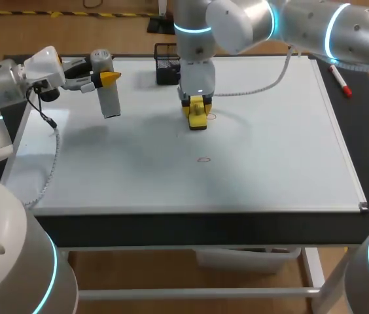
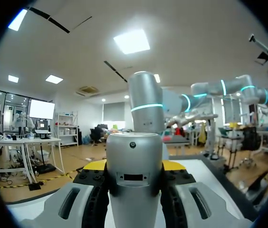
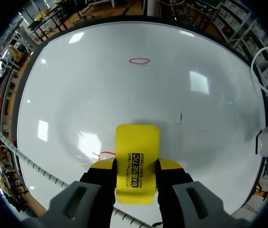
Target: Pick up the inspection probe, press it on each red-marked spot on the whiteboard one by one, put down the probe, pick up the eraser, and wipe off all the red marks.
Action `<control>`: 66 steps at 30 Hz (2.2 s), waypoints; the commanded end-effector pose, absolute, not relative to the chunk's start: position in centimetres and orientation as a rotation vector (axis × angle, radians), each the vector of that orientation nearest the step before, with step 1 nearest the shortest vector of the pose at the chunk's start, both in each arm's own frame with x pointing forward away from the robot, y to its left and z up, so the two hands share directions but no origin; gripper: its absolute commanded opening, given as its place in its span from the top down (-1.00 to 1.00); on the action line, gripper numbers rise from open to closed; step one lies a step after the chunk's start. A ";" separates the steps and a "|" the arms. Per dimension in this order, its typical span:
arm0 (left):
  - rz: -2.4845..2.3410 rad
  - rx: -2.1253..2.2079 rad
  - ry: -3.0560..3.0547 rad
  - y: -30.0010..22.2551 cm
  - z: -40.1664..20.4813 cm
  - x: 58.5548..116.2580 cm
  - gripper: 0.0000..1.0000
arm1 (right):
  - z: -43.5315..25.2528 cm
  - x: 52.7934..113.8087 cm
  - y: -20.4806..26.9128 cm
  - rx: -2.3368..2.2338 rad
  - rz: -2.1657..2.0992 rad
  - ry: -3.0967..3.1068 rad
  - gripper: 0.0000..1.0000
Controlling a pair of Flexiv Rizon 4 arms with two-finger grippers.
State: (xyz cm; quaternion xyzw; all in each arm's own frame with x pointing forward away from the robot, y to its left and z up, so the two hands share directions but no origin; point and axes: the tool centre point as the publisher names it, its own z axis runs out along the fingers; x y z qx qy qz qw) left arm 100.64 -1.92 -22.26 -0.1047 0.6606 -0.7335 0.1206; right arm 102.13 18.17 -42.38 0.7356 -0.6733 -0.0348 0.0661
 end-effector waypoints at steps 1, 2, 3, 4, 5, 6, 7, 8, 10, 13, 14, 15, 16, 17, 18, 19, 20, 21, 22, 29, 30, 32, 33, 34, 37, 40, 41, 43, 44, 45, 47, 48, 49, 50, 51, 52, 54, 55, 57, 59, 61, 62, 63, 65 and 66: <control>-2.143 -0.305 1.927 -2.0 -22.2 100.6 1.00 | -42.8 102.2 17.4 2.208 -0.097 -2.037 1.00; -2.143 -0.305 1.927 -2.0 -22.2 100.6 1.00 | -42.8 102.2 17.2 2.203 -0.096 -2.041 1.00; -2.143 -0.305 1.927 -2.0 -22.2 100.6 1.00 | -42.8 102.2 17.0 2.198 -0.097 -2.046 1.00; -2.143 -0.305 1.927 -2.0 -22.2 100.6 1.00 | -42.9 102.2 16.8 2.196 -0.097 -2.048 1.00; -2.143 -0.305 1.927 -2.0 -22.2 100.6 1.00 | -43.0 102.2 16.6 2.189 -0.097 -2.052 1.00; -2.143 -0.305 1.927 -2.0 -22.2 100.6 1.00 | -43.0 102.2 16.4 2.183 -0.098 -2.058 1.00; -2.143 -0.305 1.927 -2.0 -22.2 100.6 1.00 | -43.0 102.1 16.2 2.176 -0.098 -2.065 1.00; -2.143 -0.305 1.927 -2.0 -22.2 100.6 1.00 | -43.0 102.1 16.0 2.171 -0.097 -2.070 1.00; -2.143 -0.305 1.927 -2.0 -22.2 100.6 1.00 | -43.0 102.0 15.4 2.157 -0.099 -2.089 1.00; -2.143 -0.305 1.927 -2.0 -22.2 100.6 1.00 | -43.0 101.9 14.5 2.137 -0.097 -2.112 1.00; -2.143 -0.305 1.927 -2.0 -22.2 100.6 1.00 | -43.0 101.9 14.2 2.130 -0.096 -2.118 1.00; -2.143 -0.305 1.927 -2.0 -22.2 100.6 1.00 | -43.0 101.9 13.8 2.122 -0.093 -2.124 1.00; -2.143 -0.305 1.927 -2.0 -22.2 100.6 1.00 | -43.0 101.9 13.5 2.115 -0.092 -2.131 1.00; -2.143 -0.305 1.927 -2.0 -22.2 100.6 1.00 | -43.0 101.9 13.2 2.105 -0.090 -2.137 1.00; -2.143 -0.305 1.927 -2.0 -22.2 100.6 1.00 | -43.0 101.9 12.9 2.098 -0.089 -2.142 1.00; -2.143 -0.305 1.927 -2.0 -22.2 100.6 1.00 | -43.0 101.9 12.6 2.092 -0.085 -2.146 1.00; -2.143 -0.305 1.927 -2.0 -22.2 100.6 1.00 | -42.9 101.9 12.4 2.088 -0.083 -2.149 1.00; -2.143 -0.305 1.927 -2.0 -22.2 100.6 1.00 | -42.9 101.9 12.1 2.081 -0.078 -2.155 1.00; -2.143 -0.305 1.927 -2.0 -22.2 100.6 1.00 | -42.8 101.9 11.8 2.077 -0.076 -2.160 1.00; -2.143 -0.305 1.927 -2.0 -22.2 100.6 1.00 | -42.4 101.9 10.7 2.059 -0.065 -2.180 1.00; -2.143 -0.305 1.927 -2.0 -22.2 100.6 1.00 | -42.3 101.9 10.6 2.059 -0.064 -2.181 1.00; -2.143 -0.305 1.927 -2.0 -22.2 100.6 1.00 | -42.1 102.0 10.4 2.059 -0.063 -2.183 1.00; -2.143 -0.305 1.927 -2.0 -22.2 100.6 1.00 | -41.9 102.0 10.2 2.058 -0.063 -2.184 1.00; -2.143 -0.305 1.927 -2.0 -22.2 100.6 1.00 | -41.7 102.0 10.1 2.057 -0.064 -2.186 1.00; -2.143 -0.305 1.927 -2.0 -22.2 100.6 1.00 | -41.1 102.1 9.5 2.054 -0.067 -2.191 1.00; -2.143 -0.305 1.927 -2.0 -22.2 100.6 1.00 | -40.4 102.3 8.7 2.045 -0.059 -2.205 1.00; -2.143 -0.305 1.927 -2.0 -22.2 100.6 1.00 | -40.2 102.4 8.4 2.040 -0.055 -2.212 1.00; -2.143 -0.305 1.927 -2.0 -22.2 100.6 1.00 | -39.8 102.5 7.7 2.032 -0.050 -2.222 1.00; -2.143 -0.305 1.927 -2.0 -22.2 100.6 1.00 | -39.6 102.6 7.3 2.025 -0.050 -2.230 1.00; -2.143 -0.305 1.927 -2.0 -22.2 100.6 1.00 | -39.5 102.7 7.0 2.018 -0.048 -2.237 1.00; -2.143 -0.305 1.927 -2.0 -22.2 100.6 1.00 | -39.1 102.8 6.1 2.004 -0.062 -2.265 1.00; -2.143 -0.305 1.927 -2.0 -22.2 100.6 1.00 | -38.9 102.9 5.6 1.991 -0.050 -2.273 1.00; -2.143 -0.305 1.927 -2.0 -22.2 100.6 1.00 | -38.8 103.0 5.2 1.985 -0.058 -2.287 1.00; -2.143 -0.305 1.927 -2.0 -22.2 100.6 1.00 | -38.6 103.1 4.6 1.975 -0.061 -2.304 1.00; -2.143 -0.305 1.927 -2.0 -22.2 100.6 1.00 | -38.5 103.2 4.1 1.959 -0.037 -2.310 1.00; -2.143 -0.305 1.927 -2.0 -22.2 100.6 1.00 | -38.3 103.2 3.7 1.954 -0.041 -2.324 1.00; -2.143 -0.305 1.927 -2.0 -22.2 100.6 1.00 | -38.0 103.3 2.7 1.930 -0.025 -2.348 1.00; -2.143 -0.305 1.927 -2.0 -22.2 100.6 1.00 | -37.8 103.4 2.1 1.917 -0.023 -2.363 1.00; -2.143 -0.305 1.927 -2.0 -22.2 100.6 1.00 | -37.5 103.5 1.1 1.892 -0.012 -2.388 1.00; -2.143 -0.305 1.927 -2.0 -22.2 100.6 1.00 | -37.3 103.5 0.2 1.869 -0.013 -2.416 1.00; -2.143 -0.305 1.927 -2.0 -22.2 100.6 1.00 | -37.1 103.5 -0.7 1.843 -0.006 -2.435 1.00; -2.143 -0.305 1.927 -2.0 -22.2 100.6 1.00 | -37.1 103.5 -1.1 1.831 -0.019 -2.451 1.00; -2.143 -0.305 1.927 -2.0 -22.2 100.6 1.00 | -37.1 103.5 -1.5 1.823 -0.034 -2.465 1.00; -2.143 -0.305 1.927 -2.0 -22.2 100.6 1.00 | -37.1 103.4 -2.3 1.790 -0.034 -2.487 1.00; -2.143 -0.305 1.927 -2.0 -22.2 100.6 1.00 | -37.1 103.4 -2.7 1.783 -0.049 -2.500 1.00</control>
